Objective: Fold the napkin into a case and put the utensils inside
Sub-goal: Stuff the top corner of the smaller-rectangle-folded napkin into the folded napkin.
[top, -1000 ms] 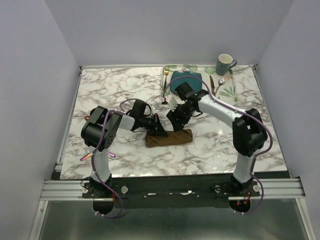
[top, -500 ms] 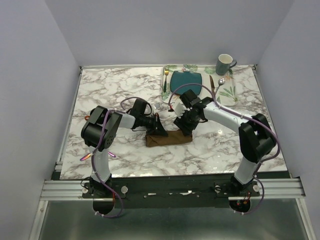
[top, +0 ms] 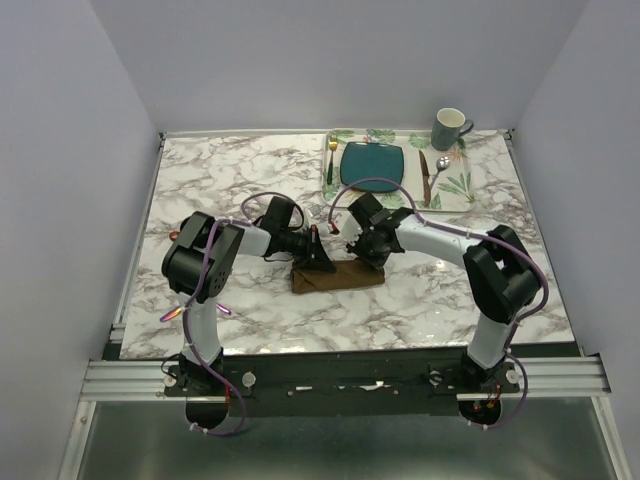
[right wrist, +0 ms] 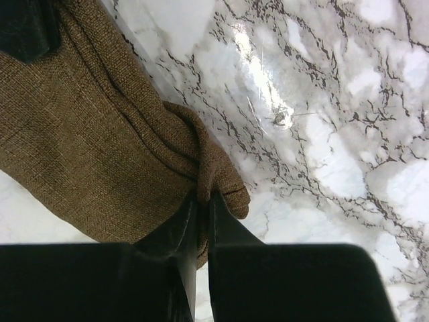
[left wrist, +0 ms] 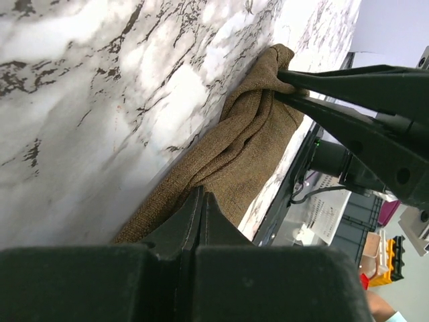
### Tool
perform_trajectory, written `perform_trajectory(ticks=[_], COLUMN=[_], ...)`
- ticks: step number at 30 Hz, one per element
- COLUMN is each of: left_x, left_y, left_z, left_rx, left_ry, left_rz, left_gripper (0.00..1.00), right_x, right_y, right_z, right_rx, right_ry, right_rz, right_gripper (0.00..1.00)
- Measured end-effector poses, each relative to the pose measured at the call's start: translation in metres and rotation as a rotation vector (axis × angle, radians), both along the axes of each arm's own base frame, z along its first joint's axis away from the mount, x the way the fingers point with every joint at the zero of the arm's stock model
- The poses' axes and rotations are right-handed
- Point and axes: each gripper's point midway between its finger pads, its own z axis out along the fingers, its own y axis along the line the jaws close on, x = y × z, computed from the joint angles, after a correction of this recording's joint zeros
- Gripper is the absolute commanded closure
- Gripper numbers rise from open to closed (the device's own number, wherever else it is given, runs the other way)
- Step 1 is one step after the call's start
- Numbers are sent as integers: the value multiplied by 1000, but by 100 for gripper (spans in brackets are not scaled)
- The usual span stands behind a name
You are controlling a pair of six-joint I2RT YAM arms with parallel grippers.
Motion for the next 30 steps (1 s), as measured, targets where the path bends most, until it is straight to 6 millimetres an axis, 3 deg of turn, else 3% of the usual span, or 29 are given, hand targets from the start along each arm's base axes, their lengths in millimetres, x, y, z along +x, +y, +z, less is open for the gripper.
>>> perform_trajectory(ticks=[6,11,13,19,23,25,30], left_x=[-3,-9,-15,-36,-37,-33,-24], left_y=[2,-11,-20,-31,-30,-32,-41], left_z=[14,58,66,48,33,33,41], left_rx=[-19,-107,-135,-152,-127,-126,-164], left_ry=[-39,-119,-133,-10,73,91,95], left_rz=[2,-9,-25,-2,67,103,170], left_gripper=[91,92,93,93,96,100,100], right_x=[-1,-1,-1,-2,-4,-5,-8], right_y=[2,2,3,7,10,11,13], right_z=[0,0,1,1,1,0,0], right_rx=[-39,-42,-39,-19,1,8,26], right_ry=[-51,-55,-51,-28,-10,-3,14], right_rz=[6,-19,-37,-96,-134,-147,-186], right_gripper=[93,94,94,94,94,94,94])
